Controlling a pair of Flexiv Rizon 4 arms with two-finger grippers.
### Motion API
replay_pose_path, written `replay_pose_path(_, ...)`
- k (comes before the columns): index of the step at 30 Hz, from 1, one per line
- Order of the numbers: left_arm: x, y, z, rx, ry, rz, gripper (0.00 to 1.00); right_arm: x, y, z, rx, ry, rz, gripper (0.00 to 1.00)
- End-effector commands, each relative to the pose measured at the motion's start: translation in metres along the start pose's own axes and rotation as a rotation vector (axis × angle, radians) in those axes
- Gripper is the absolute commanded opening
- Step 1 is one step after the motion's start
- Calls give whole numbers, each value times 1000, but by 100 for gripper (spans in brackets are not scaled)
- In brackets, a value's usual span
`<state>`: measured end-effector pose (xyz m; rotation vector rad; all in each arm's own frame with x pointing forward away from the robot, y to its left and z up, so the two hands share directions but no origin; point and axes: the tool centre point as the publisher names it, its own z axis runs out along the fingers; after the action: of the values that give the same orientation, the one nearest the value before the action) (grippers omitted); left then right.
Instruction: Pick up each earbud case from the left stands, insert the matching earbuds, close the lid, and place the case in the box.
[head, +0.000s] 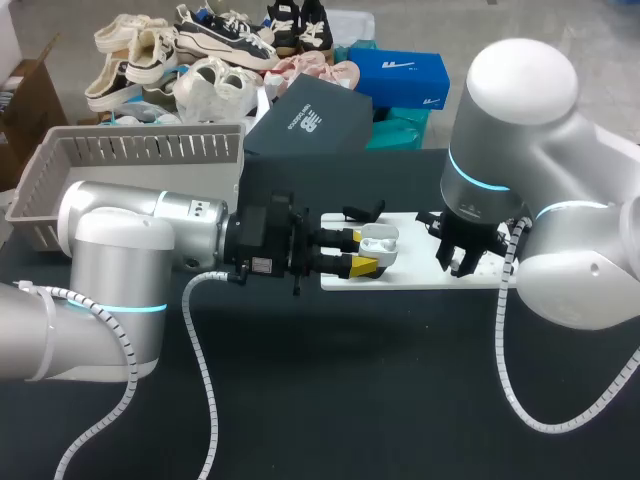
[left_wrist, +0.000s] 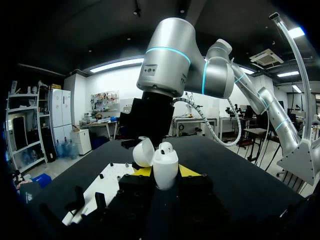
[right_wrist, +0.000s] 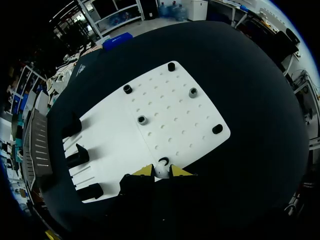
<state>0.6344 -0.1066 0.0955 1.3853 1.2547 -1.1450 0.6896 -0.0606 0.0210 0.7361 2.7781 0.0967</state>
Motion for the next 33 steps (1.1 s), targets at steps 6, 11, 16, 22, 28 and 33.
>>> replay_pose_path(6,1,0,0,-2,-2,2,0,0,-4,-17,-16,8,2,0)
replay_pose_path(11,1,0,0,-2,-2,2,0,1,-9,-32,-14,-12,1,0)
replay_pose_path(16,1,0,0,-2,-2,2,0,-1,-14,-57,-7,-55,5,0)
replay_pose_path(22,1,0,0,-2,-2,2,0,-1,-12,-109,-49,-113,-34,0)
replay_pose_path(28,1,0,0,-2,-2,2,0,9,4,-159,-95,-145,-119,0)
replay_pose_path(33,1,0,0,-2,-2,2,0,25,24,-184,-135,-117,-228,0)
